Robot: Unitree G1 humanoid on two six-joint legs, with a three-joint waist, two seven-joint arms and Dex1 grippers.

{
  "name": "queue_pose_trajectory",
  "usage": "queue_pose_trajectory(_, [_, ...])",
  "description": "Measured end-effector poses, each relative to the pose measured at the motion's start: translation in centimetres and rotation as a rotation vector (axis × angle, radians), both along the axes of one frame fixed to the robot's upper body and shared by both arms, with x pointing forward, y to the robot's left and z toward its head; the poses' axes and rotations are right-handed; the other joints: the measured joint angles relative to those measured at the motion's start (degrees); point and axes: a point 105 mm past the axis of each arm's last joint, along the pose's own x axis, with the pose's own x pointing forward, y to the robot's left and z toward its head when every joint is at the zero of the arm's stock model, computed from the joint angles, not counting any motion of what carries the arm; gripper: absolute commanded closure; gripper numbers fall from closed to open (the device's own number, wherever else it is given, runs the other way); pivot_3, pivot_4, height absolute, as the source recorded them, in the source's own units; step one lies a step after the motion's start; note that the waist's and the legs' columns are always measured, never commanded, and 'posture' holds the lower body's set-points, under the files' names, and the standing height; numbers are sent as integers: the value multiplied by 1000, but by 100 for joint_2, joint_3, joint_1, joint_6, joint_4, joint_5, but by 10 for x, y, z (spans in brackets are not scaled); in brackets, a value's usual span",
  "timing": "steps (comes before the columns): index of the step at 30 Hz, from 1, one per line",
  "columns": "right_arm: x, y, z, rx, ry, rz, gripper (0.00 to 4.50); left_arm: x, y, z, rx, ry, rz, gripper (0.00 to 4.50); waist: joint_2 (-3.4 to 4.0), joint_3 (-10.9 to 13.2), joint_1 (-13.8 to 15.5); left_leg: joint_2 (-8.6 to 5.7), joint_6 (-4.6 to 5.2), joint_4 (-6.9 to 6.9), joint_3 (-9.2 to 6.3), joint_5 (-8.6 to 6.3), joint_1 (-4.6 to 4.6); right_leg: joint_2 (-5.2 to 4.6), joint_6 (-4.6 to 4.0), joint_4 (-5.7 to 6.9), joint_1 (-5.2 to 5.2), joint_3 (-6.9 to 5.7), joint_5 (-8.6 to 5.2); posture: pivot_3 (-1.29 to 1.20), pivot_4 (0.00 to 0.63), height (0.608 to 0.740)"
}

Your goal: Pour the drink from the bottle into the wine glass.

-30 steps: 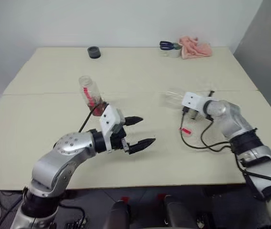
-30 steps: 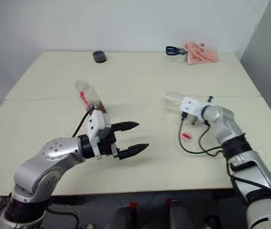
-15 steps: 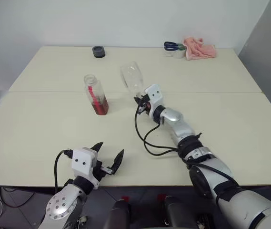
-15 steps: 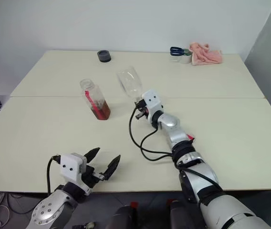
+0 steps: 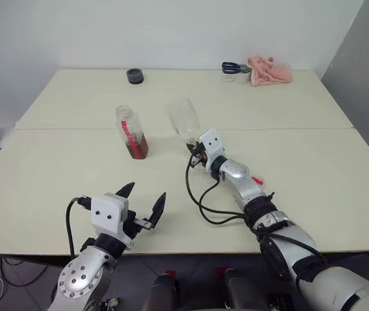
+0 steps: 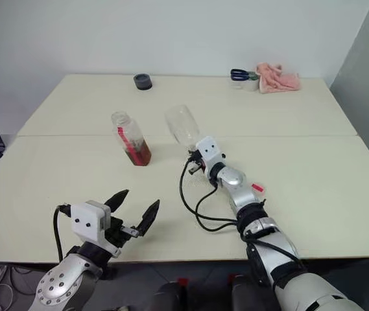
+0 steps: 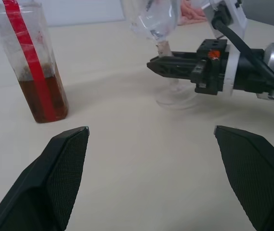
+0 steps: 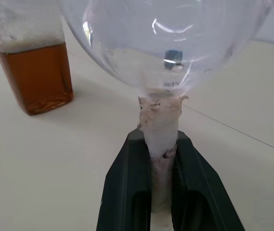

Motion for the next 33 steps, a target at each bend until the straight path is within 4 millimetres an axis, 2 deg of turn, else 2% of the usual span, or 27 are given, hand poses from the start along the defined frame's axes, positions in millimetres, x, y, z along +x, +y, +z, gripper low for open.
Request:
queue_pose_trajectory(7, [-10,-10,-7,-46,40,29,4345,0,-5,1,-7,-1,-23,0,25,-36,-1,4,0,-1,-1,0,2,2,0,2,0,-1,-1,0,150,740])
queue_pose_trajectory(13, [-10,-13,-3,-37,73,25,4345,4,-5,3,-9,-11,-28,0,27,-41,7,3,0,-1,-2,0,2,2,0,1,0,-2,-1,0,150,740])
queue_pose_trajectory(22, [9,-9,7,61,93,-42,4345,2,0,-2,-21,-3,6,0,29,-33,-38,10,0,-2,1,0,-10,9,-2,4,-19,-1,-2,0,150,740])
queue_pose_trajectory(28, [21,0,28,82,24,-67,4345,6,6,4,-15,-32,36,0,30,-31,-40,11,0,-11,-2,0,-12,10,-7,3,-23,-4,-5,0,150,740])
queue_pose_trajectory(33, [18,7,10,71,66,-66,4345,10,6,9,-14,-53,35,0,31,-30,-39,10,0,-11,-3,0,-14,9,-8,3,-23,-4,-5,0,150,740])
